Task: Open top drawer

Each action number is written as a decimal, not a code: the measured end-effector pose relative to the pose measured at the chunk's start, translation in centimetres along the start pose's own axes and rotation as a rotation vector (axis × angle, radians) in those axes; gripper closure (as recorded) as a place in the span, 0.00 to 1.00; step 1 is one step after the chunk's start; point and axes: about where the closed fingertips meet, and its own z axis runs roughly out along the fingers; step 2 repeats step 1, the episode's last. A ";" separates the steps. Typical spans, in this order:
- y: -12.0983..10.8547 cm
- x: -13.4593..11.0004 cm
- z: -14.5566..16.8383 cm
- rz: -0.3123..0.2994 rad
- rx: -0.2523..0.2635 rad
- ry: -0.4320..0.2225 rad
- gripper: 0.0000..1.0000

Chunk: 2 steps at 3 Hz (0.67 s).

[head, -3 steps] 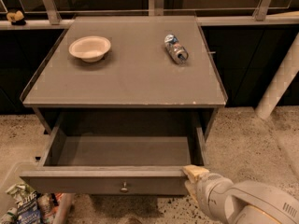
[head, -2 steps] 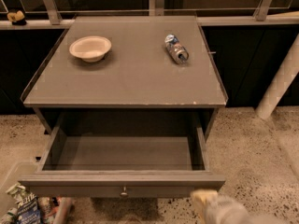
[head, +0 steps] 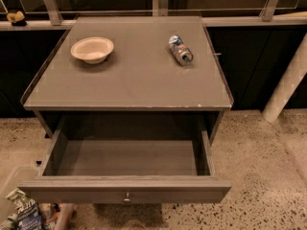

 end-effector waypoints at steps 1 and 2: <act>0.0 0.0 0.0 0.001 0.000 0.000 0.62; 0.0 0.0 0.0 0.001 0.000 0.000 0.62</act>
Offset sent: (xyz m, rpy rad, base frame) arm 0.0000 0.0000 0.0000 0.0000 0.0000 0.0000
